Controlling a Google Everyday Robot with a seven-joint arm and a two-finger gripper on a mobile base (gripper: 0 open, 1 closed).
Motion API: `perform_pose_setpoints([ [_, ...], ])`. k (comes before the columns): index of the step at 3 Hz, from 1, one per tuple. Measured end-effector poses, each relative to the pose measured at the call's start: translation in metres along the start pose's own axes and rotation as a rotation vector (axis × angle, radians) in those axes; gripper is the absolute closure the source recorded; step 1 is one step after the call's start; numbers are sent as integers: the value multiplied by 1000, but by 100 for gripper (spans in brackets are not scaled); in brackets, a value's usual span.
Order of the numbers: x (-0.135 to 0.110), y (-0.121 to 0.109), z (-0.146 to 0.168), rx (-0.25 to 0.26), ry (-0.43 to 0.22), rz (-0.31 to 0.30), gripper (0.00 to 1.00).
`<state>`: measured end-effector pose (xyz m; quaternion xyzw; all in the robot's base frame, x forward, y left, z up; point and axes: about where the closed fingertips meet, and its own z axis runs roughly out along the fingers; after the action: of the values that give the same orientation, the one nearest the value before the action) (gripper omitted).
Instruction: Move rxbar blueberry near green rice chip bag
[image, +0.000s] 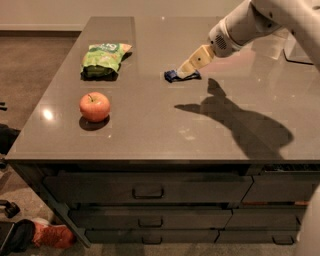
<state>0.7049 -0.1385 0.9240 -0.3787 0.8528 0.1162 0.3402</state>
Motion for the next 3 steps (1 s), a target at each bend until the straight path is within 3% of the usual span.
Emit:
perform_pose_setpoints([
  [3,-2,-31,77,-26,15,32,0],
])
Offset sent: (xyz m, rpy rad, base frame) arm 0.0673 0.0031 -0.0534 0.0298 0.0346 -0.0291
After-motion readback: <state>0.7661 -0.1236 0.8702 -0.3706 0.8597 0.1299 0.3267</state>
